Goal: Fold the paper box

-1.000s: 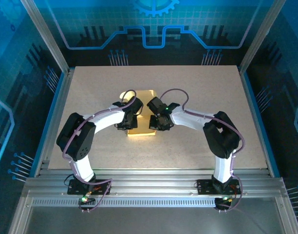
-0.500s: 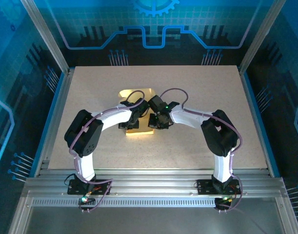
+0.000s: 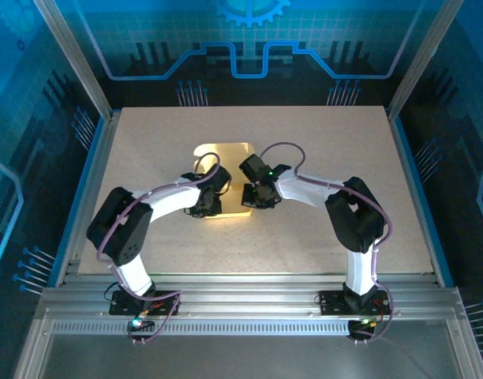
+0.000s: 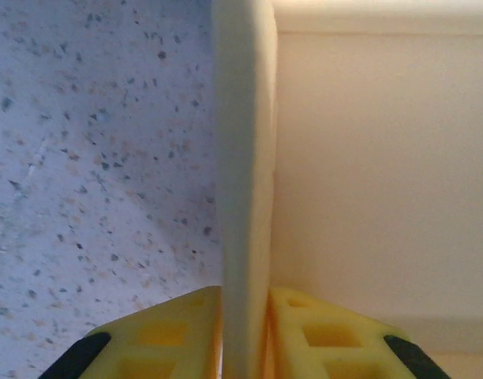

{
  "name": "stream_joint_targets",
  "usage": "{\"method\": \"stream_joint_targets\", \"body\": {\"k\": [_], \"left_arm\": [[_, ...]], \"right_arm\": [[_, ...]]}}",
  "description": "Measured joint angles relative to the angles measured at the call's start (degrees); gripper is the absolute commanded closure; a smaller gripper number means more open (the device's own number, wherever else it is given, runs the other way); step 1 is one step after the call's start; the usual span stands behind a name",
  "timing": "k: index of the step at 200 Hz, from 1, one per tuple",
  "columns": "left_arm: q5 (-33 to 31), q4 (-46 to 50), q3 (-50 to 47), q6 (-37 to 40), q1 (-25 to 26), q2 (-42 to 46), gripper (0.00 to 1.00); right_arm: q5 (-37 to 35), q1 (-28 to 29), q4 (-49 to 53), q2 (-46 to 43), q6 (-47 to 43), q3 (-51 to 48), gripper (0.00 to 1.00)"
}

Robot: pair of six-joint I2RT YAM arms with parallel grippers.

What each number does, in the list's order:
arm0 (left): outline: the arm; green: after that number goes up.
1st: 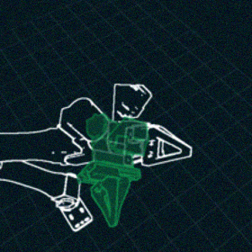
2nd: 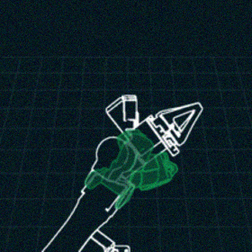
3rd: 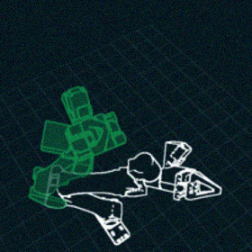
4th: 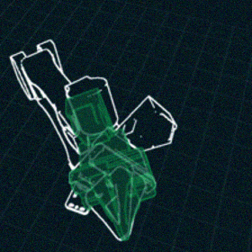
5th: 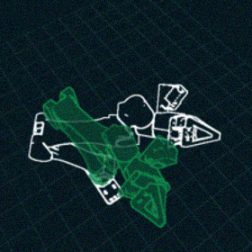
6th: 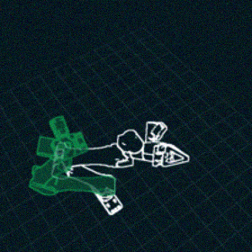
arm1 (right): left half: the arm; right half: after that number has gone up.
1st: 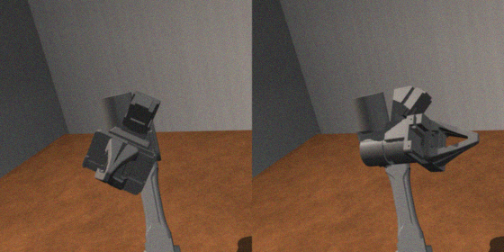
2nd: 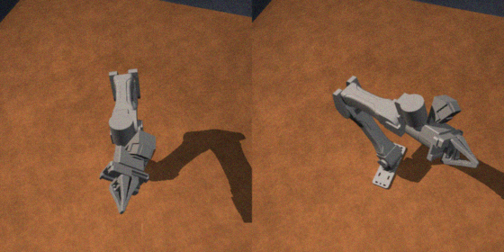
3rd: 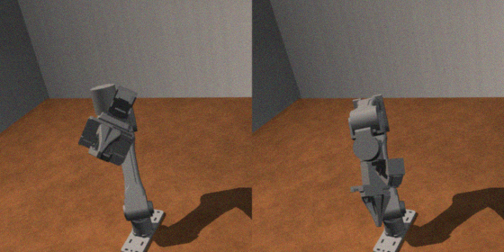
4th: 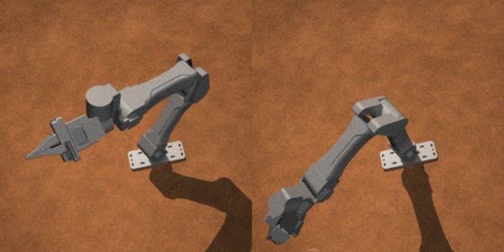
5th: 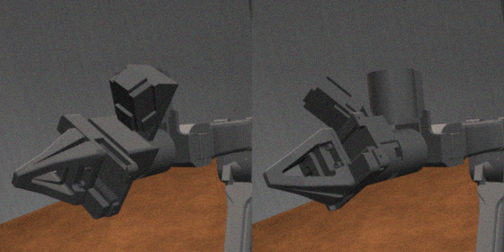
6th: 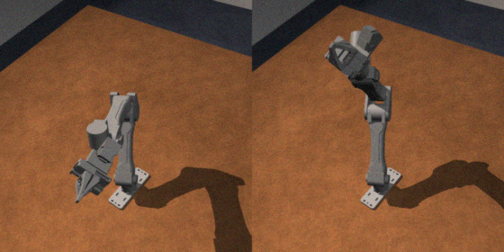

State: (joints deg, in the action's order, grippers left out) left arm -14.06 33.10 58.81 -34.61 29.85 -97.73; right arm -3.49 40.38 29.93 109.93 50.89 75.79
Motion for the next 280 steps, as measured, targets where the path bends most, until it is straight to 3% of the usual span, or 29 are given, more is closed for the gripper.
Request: {"method": "stream_joint_targets", "body": {"k": [56,80,88,104,157,184,219,280], "left_arm": [[7.6,-3.8,-0.8,-0.7,-2.2,9.1,0.59],[8.2,-3.9,-0.8,-1.0,-3.2,10.9,0.45],[8.4,-4.1,-0.9,-1.4,-3.6,11.2,0.35],[8.6,-5.7,-2.7,-1.3,-4.6,12.3,0.31],[12.0,-12.0,-10.3,-1.8,-8.5,16.1,0.34],[20.5,-19.4,-12.5,-3.4,-12.2,14.7,0.39],[32.9,-34.7,-15.5,-8.9,-15.8,6.2,0.47],[42.5,-47.2,-15.6,-14.3,-15.9,0.2,0.64]], "right_arm": [[-4.5,-1.5,1.4,-0.6,-2.0,-0.4,1.00],[-6.5,-1.5,2.3,-0.7,-2.7,-0.4,1.00],[-7.0,-1.5,2.6,-0.7,-3.0,-0.4,1.00],[-8.3,-1.5,3.5,-1.0,-3.5,-0.4,1.00],[-11.7,-1.5,6.2,-1.4,-5.8,-0.3,1.00],[-12.0,-1.5,6.6,-1.4,-6.4,-0.2,1.00],[-11.9,-1.5,6.6,-1.4,-7.3,-0.2,1.00],[-11.3,-1.5,6.7,-1.4,-7.5,-0.2,1.00]]}}
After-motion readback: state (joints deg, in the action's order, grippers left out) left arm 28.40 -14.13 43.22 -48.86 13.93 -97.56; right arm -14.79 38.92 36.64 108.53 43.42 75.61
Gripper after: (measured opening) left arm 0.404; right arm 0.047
